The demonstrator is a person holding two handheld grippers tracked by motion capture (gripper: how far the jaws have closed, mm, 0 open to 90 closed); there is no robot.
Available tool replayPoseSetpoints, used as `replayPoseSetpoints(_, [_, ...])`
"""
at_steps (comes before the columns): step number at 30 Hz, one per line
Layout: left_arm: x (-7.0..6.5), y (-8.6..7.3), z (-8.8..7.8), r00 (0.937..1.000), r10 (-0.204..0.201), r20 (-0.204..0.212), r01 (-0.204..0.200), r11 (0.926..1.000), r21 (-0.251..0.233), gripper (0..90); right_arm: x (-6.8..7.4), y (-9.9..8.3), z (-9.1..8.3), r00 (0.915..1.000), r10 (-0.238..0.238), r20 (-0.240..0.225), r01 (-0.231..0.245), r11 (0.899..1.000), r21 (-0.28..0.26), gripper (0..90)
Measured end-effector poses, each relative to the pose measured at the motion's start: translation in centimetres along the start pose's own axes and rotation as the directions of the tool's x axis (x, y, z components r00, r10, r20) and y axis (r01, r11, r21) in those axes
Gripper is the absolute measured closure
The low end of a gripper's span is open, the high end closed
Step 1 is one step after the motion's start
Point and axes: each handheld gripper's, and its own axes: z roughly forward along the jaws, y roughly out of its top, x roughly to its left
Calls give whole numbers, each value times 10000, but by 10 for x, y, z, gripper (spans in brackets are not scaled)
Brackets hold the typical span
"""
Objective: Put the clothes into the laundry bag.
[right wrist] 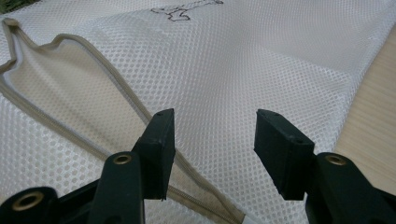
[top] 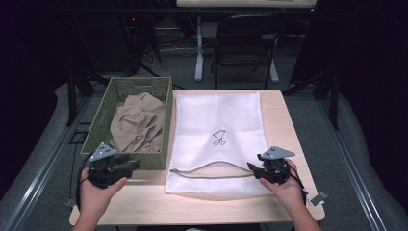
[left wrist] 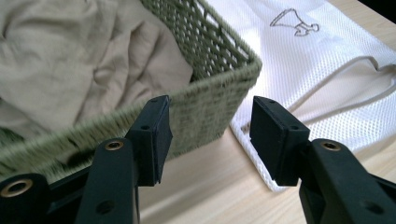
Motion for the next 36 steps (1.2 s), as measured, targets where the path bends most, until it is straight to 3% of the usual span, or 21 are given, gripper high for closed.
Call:
replayPoseSetpoints(9, [13, 30, 6, 9996, -205, 169, 199, 9992, 341, 457, 0, 0, 2, 9999, 5, 142, -6, 10000, 78, 479])
replayPoseSetpoints(13, [23, 45, 10, 9987, -459, -202, 467, 9980, 422, 431, 0, -1, 2, 9998, 117, 155, -115, 9999, -119, 478])
replayPoseSetpoints(18, [28, 57, 12, 9980, -424, -477, 448, 9976, 523, 411, 1, -1, 1, 9997, 131, 189, -127, 9997, -198, 466])
replayPoseSetpoints(22, [30, 67, 14, 9972, -142, -731, 188, 9979, 627, 410, 2, -1, -1, 9998, 88, 197, -84, 9998, -182, 460])
replayPoseSetpoints(26, [35, 77, 21, 9951, 101, -979, 4, 9943, 1068, 410, 0, -2, -2, 9992, 336, 209, -332, 9992, -206, 459])
replayPoseSetpoints(31, [51, 93, 30, 9933, -159, -1141, 295, 9925, 1184, 392, 0, -3, -1, 9981, 596, 137, -594, 9981, -170, 454])
replayPoseSetpoints(33, [61, 101, 39, 9892, -304, -1436, 485, 9910, 1247, 382, -1, -3, 0, 9981, 622, 25, -622, 9979, -163, 453])
replayPoseSetpoints(36, [67, 104, 44, 9895, -373, -1393, 565, 9891, 1363, 438, -1, -3, 1, 9984, 557, 49, -557, 9984, -115, 451])
